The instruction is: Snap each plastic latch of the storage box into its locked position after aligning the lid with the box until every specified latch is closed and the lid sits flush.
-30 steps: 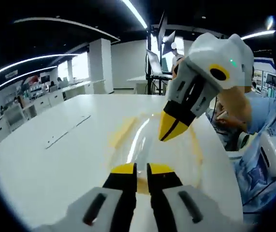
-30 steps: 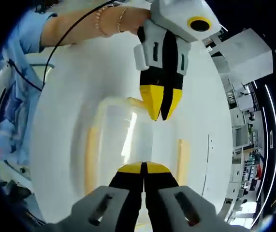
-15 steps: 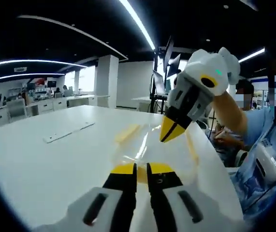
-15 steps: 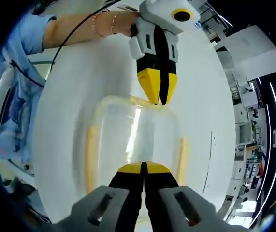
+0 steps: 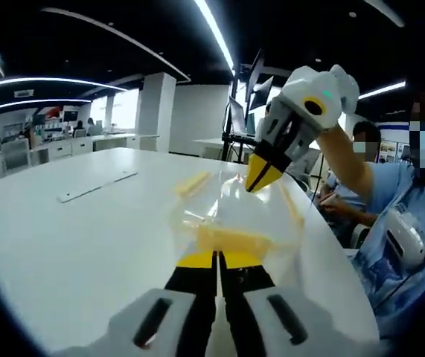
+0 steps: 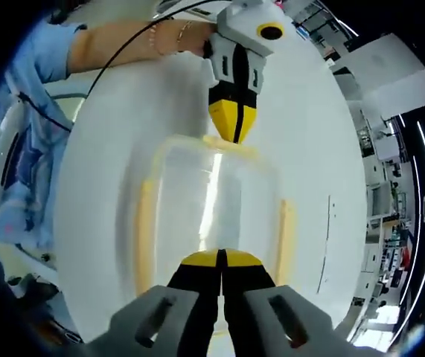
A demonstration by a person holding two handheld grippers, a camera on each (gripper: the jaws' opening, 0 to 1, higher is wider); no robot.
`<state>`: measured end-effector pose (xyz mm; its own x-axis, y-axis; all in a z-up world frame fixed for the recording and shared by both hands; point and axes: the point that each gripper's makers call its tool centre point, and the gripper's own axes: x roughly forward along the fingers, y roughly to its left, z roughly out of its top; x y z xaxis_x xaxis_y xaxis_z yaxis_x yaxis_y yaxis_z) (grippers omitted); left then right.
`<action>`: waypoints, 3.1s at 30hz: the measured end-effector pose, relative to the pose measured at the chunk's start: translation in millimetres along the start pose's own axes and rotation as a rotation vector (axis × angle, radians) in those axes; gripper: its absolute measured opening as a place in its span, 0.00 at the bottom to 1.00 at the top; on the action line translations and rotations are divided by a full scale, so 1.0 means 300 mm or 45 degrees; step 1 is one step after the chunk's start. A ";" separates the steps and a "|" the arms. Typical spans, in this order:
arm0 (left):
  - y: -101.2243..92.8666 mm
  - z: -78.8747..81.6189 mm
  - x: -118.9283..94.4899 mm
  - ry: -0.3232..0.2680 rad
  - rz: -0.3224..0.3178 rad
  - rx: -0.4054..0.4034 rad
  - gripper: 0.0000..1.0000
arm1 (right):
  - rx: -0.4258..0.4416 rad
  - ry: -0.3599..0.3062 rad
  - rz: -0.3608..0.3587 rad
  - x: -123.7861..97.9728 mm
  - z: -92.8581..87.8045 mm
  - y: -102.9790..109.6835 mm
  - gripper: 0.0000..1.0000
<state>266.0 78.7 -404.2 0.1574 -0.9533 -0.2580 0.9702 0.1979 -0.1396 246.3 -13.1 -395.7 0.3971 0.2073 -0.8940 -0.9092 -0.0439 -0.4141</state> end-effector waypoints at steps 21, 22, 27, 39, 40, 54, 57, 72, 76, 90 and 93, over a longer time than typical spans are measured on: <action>0.011 -0.004 0.024 0.008 0.002 -0.023 0.00 | 0.029 -0.017 0.039 0.016 -0.008 0.001 0.00; 0.013 -0.005 0.027 0.006 0.000 -0.027 0.00 | 0.029 -0.018 0.038 0.016 -0.011 -0.002 0.00; 0.034 -0.038 0.055 0.059 0.038 -0.057 0.00 | 0.052 -0.034 0.050 0.021 -0.020 -0.001 0.00; 0.009 -0.021 0.054 0.020 -0.011 -0.026 0.00 | 0.051 -0.026 0.019 0.033 -0.029 0.000 0.00; 0.008 -0.021 0.052 0.016 -0.013 -0.026 0.00 | 0.048 -0.021 0.014 0.034 -0.028 0.001 0.00; 0.036 0.072 -0.034 -0.121 0.093 -0.035 0.06 | 0.007 -0.016 -0.086 0.025 -0.008 -0.001 0.00; 0.009 0.123 -0.018 -0.141 0.102 0.019 0.07 | -0.008 -0.020 -0.105 0.023 0.000 -0.001 0.00; -0.017 0.157 0.159 0.776 0.094 0.433 0.05 | -0.058 -0.150 -0.229 0.010 0.003 -0.011 0.00; -0.032 0.140 0.188 0.986 0.051 0.441 0.05 | -0.053 -0.238 -0.282 0.007 -0.001 -0.013 0.00; -0.035 0.078 0.229 1.442 0.096 0.382 0.04 | -0.067 -0.190 -0.446 -0.002 -0.052 0.004 0.00; -0.036 0.075 0.231 1.479 0.120 0.357 0.04 | -0.075 -0.180 -0.481 -0.007 -0.055 0.010 0.00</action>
<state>270.6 5.5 -399.2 0.1100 -0.1329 -0.9850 0.9928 0.0617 0.1026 244.7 -29.7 -397.8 0.6769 0.3517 -0.6466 -0.6923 0.0060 -0.7215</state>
